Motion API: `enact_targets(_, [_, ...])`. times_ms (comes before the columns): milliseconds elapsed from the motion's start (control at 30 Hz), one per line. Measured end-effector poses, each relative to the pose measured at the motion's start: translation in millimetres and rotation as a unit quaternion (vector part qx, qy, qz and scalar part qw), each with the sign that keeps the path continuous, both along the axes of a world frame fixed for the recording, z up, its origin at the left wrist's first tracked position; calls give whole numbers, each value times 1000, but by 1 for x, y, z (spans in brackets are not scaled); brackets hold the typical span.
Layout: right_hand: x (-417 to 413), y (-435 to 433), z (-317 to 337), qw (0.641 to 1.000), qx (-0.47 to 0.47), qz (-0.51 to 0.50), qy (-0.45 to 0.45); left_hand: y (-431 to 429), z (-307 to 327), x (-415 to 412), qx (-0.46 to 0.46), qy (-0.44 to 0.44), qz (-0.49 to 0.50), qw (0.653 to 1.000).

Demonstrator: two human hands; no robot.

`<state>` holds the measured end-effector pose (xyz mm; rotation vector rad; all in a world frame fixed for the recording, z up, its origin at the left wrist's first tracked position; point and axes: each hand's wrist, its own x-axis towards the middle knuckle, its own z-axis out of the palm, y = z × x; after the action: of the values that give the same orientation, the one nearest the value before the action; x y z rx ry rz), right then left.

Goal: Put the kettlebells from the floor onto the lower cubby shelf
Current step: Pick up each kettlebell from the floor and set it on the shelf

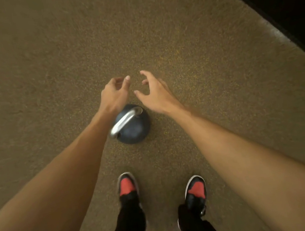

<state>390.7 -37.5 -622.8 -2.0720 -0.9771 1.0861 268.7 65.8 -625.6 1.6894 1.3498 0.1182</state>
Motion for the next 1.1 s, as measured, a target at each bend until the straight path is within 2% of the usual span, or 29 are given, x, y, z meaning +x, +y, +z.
enact_targets(167, [-35,-2,-35,999,-29,36,-19,-2,-40,-38,-13,27,5,1000])
enact_targets(300, [-62,5,-66,988,-44,126,-75,-3,-83,-69,-23,57,-10,998])
enact_targets(467, [-92,12,-106,946,-44,256,-195,-11,-125,-93,-13,92,-27,995])
enact_targets(633, [-108,24,-135,901,-25,295,-318,-15,-151,-101,-33,120,-65,990])
enact_targets(733, [-108,33,-137,896,-20,294,-331,-14,-153,-101,-12,128,-103,986])
enact_targets(833, [-107,39,-134,893,-54,299,-331,-15,-146,-96,-5,153,-140,978])
enact_targets(967, [-100,40,-128,905,-95,298,-287,-23,-142,-89,70,243,-233,939])
enact_targets(1100, [-88,19,-123,919,-118,281,-249,-35,-141,-81,98,257,-276,921])
